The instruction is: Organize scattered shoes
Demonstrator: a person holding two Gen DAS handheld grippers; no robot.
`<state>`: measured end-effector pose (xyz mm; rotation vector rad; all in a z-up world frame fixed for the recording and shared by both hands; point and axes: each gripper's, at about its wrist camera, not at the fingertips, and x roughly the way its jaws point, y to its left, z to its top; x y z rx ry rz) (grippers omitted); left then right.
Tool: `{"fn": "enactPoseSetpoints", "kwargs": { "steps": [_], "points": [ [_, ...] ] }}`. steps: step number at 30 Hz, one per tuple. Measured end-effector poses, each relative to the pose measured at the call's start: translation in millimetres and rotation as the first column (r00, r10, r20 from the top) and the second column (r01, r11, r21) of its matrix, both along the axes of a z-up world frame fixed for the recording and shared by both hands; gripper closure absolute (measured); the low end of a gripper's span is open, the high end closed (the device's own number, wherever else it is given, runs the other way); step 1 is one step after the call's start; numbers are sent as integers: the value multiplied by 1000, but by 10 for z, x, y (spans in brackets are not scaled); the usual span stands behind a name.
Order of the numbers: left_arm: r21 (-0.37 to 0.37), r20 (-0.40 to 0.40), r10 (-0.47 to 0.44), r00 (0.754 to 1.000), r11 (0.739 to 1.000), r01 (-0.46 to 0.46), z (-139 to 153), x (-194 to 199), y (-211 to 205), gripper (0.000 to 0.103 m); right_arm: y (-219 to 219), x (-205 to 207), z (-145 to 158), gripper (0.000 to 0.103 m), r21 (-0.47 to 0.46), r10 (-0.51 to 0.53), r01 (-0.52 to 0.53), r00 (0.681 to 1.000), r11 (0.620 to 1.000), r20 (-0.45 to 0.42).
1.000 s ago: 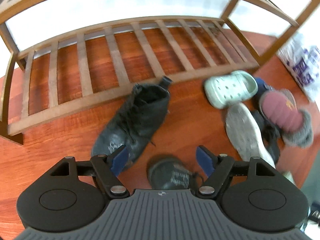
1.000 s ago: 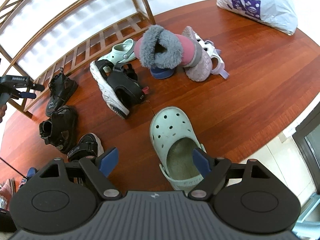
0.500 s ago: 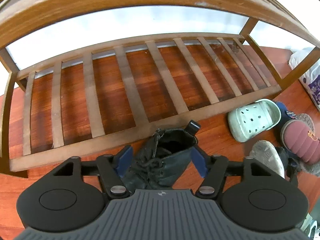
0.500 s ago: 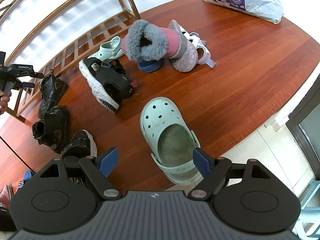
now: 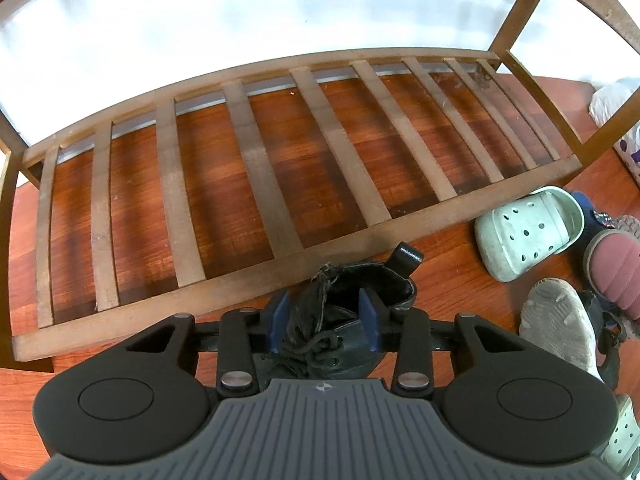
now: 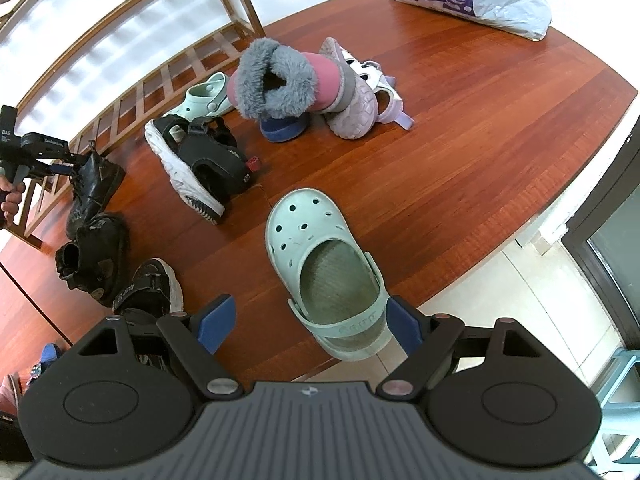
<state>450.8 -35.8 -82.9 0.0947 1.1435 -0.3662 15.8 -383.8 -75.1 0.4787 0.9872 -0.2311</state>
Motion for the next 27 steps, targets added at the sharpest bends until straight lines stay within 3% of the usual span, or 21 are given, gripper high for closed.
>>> {"fn": "enactPoseSetpoints", "kwargs": {
  "steps": [3, 4, 8, 27],
  "points": [
    [8, 8, -13, 1000, 1000, 13, 11, -19, -20, 68, -3, 7, 6, 16, -2, 5, -5, 1000, 1000, 1],
    [13, 12, -17, 1000, 1000, 17, 18, -28, -32, 75, -2, 9, 8, 16, -2, 6, -6, 1000, 1000, 2],
    [52, 33, -45, 998, 998, 43, 48, -87, -95, 81, -2, 16, 16, 16, -3, 12, -12, 1000, 1000, 6],
    [78, -18, 7, 1000, 997, -6, 65, -423, 388, 80, -4, 45, 20, 16, 9, 40, -40, 999, 999, 27]
  ]
}}
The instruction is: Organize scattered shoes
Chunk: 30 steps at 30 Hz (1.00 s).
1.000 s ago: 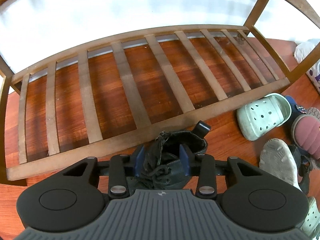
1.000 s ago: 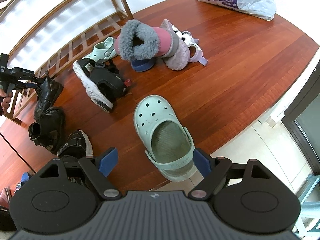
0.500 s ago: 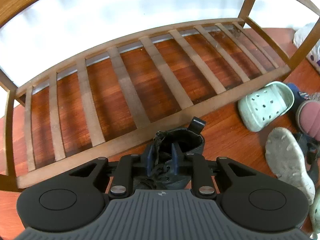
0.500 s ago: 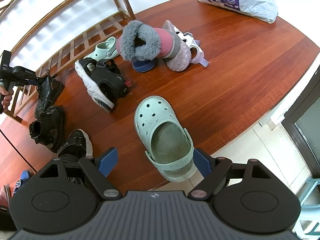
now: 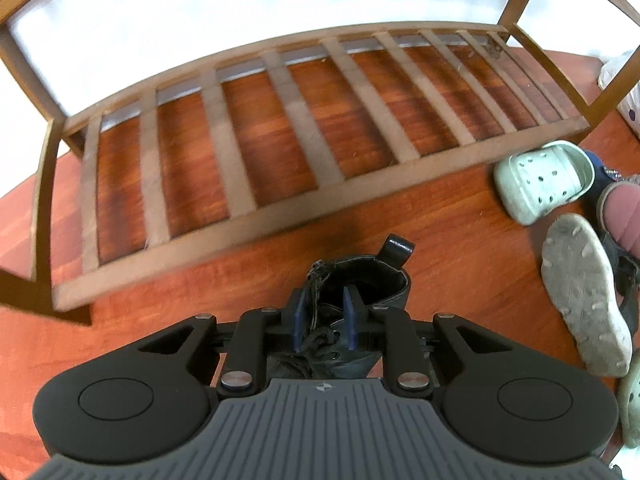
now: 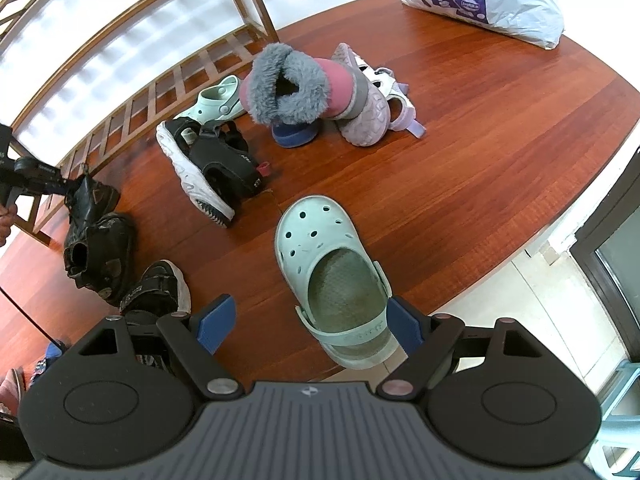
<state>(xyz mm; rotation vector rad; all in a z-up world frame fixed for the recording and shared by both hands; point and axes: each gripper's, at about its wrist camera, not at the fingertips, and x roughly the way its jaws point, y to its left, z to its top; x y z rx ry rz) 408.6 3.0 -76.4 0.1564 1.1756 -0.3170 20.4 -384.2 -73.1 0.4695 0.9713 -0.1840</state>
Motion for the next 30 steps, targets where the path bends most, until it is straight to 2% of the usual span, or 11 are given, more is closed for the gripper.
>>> {"fn": "enactPoseSetpoints", "kwargs": {
  "steps": [12, 21, 22, 23, 25, 30],
  "points": [
    [-6, -47, 18, 999, 1000, -19, -4, -314, 386, 79, 39, 93, -6, 16, 8, 41, -41, 999, 999, 9],
    [-22, -81, 20, 997, 1000, -22, 4, -503, 497, 78, 73, 142, -15, 16, 15, 70, -70, 998, 997, 12],
    [-28, -82, 31, 996, 999, -34, 5, -512, 514, 74, 78, 151, -15, 16, 14, 73, -74, 997, 997, 12],
    [-38, -89, 47, 995, 998, -50, 14, -521, 534, 63, 79, 159, -12, 16, 13, 77, -77, 997, 997, 13],
    [-65, -110, 84, 990, 994, -92, 44, -539, 579, 47, 82, 174, -6, 16, 12, 85, -85, 996, 996, 15],
    [-144, -159, 184, 970, 968, -207, 114, -579, 674, 37, 77, 208, -9, 16, 13, 96, -96, 995, 995, 14]
  ]
}}
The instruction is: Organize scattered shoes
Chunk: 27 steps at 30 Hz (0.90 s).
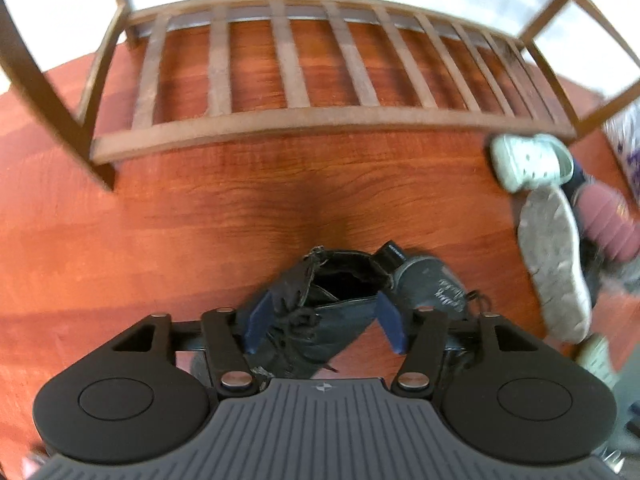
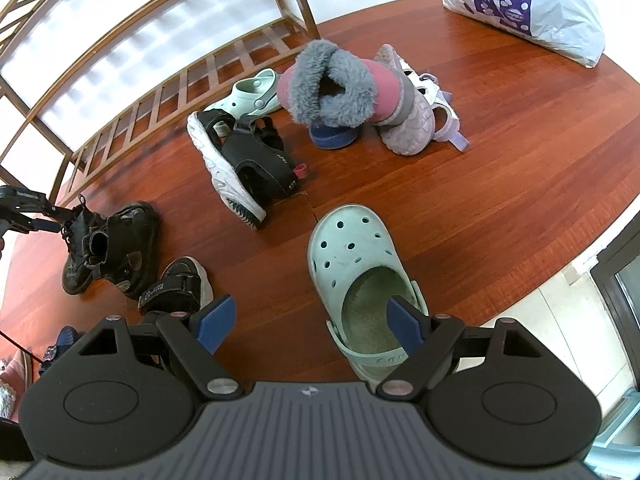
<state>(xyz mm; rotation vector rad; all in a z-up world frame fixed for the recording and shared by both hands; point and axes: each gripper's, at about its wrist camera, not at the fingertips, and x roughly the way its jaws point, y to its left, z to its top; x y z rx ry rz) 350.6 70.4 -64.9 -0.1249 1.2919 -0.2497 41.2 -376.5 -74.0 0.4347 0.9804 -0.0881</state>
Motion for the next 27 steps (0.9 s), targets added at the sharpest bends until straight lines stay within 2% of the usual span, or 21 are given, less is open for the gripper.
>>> {"fn": "enactPoseSetpoints", "kwargs": {
  "steps": [3, 7, 12, 16, 21, 26, 27],
  "points": [
    [-51, -49, 86, 995, 995, -89, -14, -2, 46, 37, -6, 15, -8, 16, 2, 5, -5, 1000, 1000, 0],
    [-111, -120, 196, 973, 972, -209, -33, -4, 108, 36, -20, 25, -9, 16, 4, 7, -7, 1000, 1000, 1],
    [-102, -163, 298, 941, 943, -316, -106, -1, 90, 36, -39, 32, -15, 15, 7, 9, -9, 1000, 1000, 2],
    [-66, -186, 371, 910, 919, -389, -188, -11, 48, 36, -56, 27, -40, 15, 10, 5, -5, 1000, 1000, -1],
    [-38, -166, 508, 845, 853, -521, -253, -112, 46, 36, -93, -15, -49, 15, 13, -6, 6, 1000, 1000, -1],
    [-47, -150, 601, 785, 788, -613, -258, -177, 73, 34, -124, -46, -56, 15, 13, -12, 12, 1000, 1000, -5],
    [-43, -145, 609, 779, 783, -620, -260, -180, 60, 33, -126, -47, -56, 15, 13, -12, 12, 1000, 1000, -5]
  ]
}}
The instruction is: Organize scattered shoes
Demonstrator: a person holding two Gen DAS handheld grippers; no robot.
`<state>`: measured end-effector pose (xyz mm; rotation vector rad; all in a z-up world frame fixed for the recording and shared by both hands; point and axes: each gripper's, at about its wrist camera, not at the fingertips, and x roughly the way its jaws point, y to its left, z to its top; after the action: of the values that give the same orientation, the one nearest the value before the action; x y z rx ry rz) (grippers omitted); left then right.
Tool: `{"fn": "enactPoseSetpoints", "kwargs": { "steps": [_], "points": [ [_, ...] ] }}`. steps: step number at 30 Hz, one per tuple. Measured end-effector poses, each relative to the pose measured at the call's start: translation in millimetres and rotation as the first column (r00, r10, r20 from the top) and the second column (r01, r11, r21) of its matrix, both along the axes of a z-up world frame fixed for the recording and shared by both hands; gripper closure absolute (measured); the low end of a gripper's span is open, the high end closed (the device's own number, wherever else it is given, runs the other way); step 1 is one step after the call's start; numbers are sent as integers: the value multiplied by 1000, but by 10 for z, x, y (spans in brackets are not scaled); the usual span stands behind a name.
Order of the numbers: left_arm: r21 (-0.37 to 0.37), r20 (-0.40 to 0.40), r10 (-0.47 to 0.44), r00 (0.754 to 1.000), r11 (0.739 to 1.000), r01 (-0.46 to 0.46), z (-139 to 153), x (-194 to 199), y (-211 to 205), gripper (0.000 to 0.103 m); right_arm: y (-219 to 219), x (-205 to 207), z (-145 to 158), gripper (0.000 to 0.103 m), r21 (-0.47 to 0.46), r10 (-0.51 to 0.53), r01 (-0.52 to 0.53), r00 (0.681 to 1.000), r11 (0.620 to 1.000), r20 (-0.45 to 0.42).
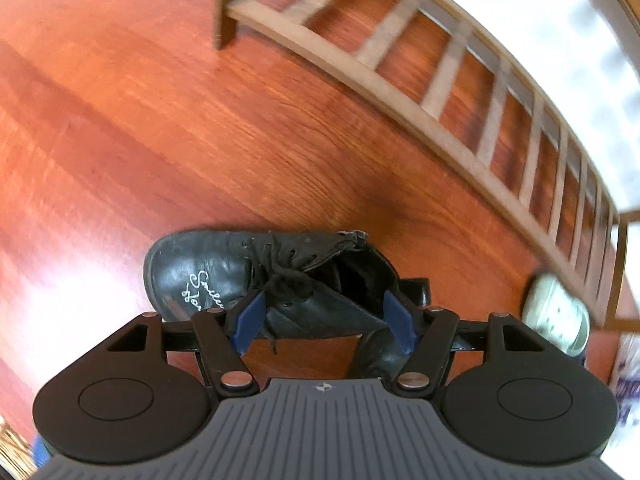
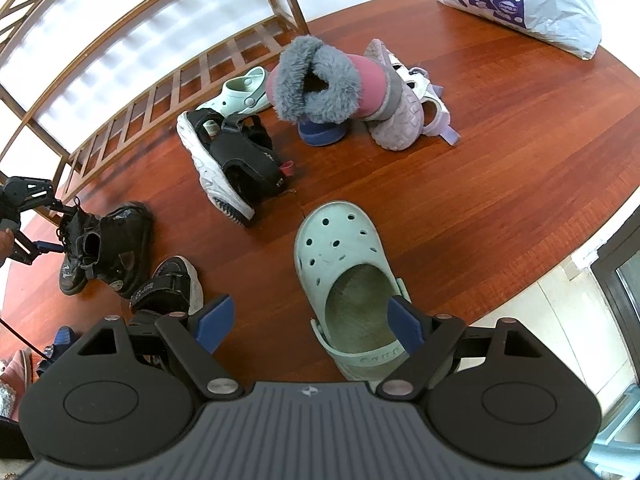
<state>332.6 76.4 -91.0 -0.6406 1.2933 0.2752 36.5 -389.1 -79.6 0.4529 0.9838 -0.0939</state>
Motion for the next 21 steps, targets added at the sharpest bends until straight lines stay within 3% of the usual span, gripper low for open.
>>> {"fn": "enactPoseSetpoints", "kwargs": {
  "steps": [6, 13, 21],
  "points": [
    [25, -33, 47, 998, 999, -46, -101, 29, -45, 32, -12, -7, -3, 15, 2, 0, 0, 1000, 1000, 0],
    [39, -28, -73, 997, 997, 74, -120, 15, -99, 28, -39, -6, -22, 15, 5, 0, 0, 1000, 1000, -1],
    [56, -24, -208, 978, 976, 209, -142, 0, -162, 28, -29, 0, -21, 15, 4, 3, -3, 1000, 1000, -2]
  ]
}}
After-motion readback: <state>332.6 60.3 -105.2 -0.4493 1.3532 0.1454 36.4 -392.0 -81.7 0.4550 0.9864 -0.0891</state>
